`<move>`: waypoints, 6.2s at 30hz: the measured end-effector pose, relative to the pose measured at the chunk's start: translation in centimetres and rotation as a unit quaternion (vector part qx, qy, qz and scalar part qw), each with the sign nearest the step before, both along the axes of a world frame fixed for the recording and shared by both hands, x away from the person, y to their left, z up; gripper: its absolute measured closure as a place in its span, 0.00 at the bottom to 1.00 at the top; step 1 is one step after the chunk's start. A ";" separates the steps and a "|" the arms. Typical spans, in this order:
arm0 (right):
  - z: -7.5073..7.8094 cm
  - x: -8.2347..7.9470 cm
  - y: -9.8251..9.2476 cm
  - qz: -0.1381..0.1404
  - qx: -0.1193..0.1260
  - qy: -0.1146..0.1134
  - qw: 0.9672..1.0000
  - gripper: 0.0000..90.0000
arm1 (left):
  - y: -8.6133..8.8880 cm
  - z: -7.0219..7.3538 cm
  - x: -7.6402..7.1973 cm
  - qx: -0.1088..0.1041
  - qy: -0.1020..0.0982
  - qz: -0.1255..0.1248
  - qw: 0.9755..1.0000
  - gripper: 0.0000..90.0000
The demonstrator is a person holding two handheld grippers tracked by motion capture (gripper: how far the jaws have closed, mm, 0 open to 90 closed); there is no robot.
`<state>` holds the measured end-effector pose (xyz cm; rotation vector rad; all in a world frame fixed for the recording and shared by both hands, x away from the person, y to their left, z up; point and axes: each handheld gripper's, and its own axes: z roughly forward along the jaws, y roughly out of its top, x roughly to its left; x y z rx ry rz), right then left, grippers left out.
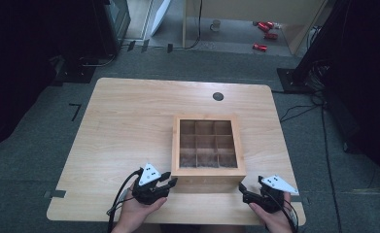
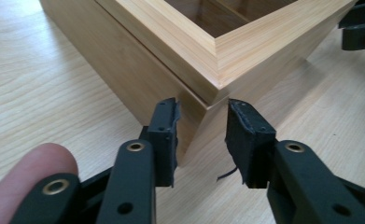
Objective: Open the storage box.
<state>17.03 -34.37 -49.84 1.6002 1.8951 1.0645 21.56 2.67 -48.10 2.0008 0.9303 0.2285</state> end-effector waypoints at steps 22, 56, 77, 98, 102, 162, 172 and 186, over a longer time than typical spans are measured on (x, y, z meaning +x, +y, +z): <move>0.0 0.2 1.5 0.031 0.022 -0.021 0.999 0.52 | 0.7 0.5 0.1 -0.012 -0.010 -0.013 1.000 0.81; 2.0 0.0 2.2 0.035 0.055 -0.078 0.995 0.66 | 3.3 -0.7 0.2 0.010 -0.028 0.012 0.999 0.53; 5.4 1.1 2.2 0.019 0.020 -0.118 0.993 0.49 | 10.0 -3.2 1.0 0.090 -0.009 0.125 0.988 0.33; 9.4 5.3 2.7 0.008 -0.009 -0.153 0.988 0.49 | 9.3 -3.7 1.0 0.114 -0.010 0.126 0.985 0.29; 9.7 5.9 2.8 0.005 -0.008 -0.156 0.988 0.49 | 9.3 -3.7 1.0 0.113 -0.010 0.126 0.986 0.29; 13.4 13.5 2.4 0.001 -0.036 -0.213 0.976 0.73 | 9.3 -3.7 1.1 0.115 -0.011 0.126 0.985 0.29; 14.8 16.3 2.2 -0.006 -0.025 -0.195 0.980 0.74 | 9.3 -3.7 1.1 0.115 -0.010 0.123 0.986 0.28; 16.0 21.9 1.9 -0.026 0.003 -0.159 0.987 0.74 | 9.1 -3.8 1.2 0.122 -0.005 0.107 0.987 0.15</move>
